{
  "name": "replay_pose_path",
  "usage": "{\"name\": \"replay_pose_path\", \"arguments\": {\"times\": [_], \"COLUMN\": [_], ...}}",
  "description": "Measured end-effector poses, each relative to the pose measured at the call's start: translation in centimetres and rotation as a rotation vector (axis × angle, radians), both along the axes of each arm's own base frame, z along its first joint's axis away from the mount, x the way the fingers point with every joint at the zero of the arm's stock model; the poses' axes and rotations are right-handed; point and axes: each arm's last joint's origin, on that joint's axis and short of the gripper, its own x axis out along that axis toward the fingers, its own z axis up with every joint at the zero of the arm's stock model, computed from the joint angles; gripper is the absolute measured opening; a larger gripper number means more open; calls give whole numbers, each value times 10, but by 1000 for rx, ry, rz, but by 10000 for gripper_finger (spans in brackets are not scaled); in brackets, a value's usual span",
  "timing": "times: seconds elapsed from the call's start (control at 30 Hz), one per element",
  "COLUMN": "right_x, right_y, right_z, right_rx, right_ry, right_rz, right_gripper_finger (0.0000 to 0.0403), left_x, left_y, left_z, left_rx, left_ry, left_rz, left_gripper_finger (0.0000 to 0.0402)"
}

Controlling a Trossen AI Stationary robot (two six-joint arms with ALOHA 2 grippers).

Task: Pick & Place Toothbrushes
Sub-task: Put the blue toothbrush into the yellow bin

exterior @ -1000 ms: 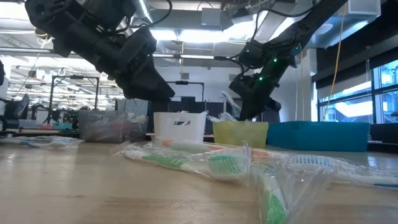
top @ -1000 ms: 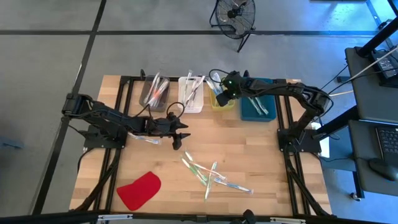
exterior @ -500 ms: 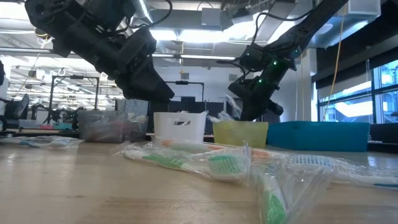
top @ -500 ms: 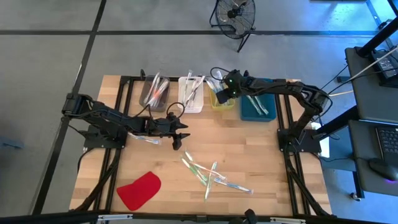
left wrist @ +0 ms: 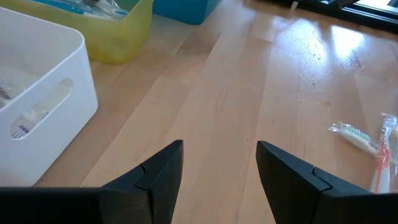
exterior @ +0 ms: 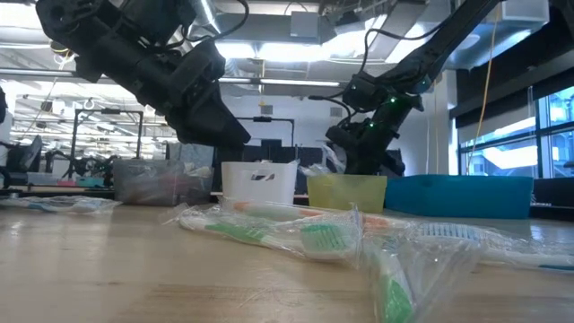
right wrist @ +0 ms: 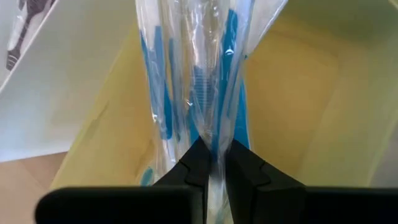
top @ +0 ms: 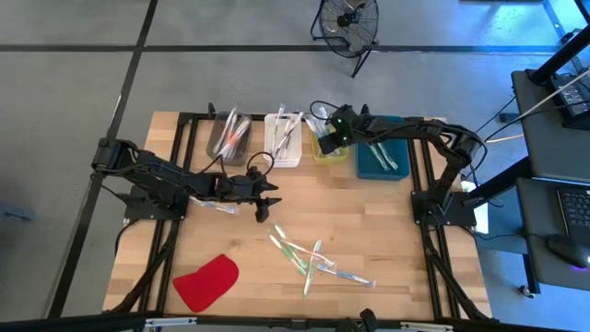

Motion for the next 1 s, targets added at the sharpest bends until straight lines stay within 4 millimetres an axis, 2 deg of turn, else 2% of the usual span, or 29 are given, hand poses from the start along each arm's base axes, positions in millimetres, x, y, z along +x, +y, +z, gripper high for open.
{"name": "replay_pose_path", "arguments": {"times": [0.47,0.8,1.0], "right_x": [0,-1,-4], "right_y": [0,-1,0], "right_z": [0,2,18], "right_rx": [-22,-12,-25], "right_ry": [10,-6,-62], "right_rz": [28,69,91], "right_gripper_finger": [82,167,200], "left_x": [0,-1,-2], "left_y": [0,0,0], "left_z": [0,-2,-4], "left_rx": [16,24,24], "left_ry": [5,35,54], "left_rz": [-9,-13,-12], "left_gripper_finger": [198,198,198]}}
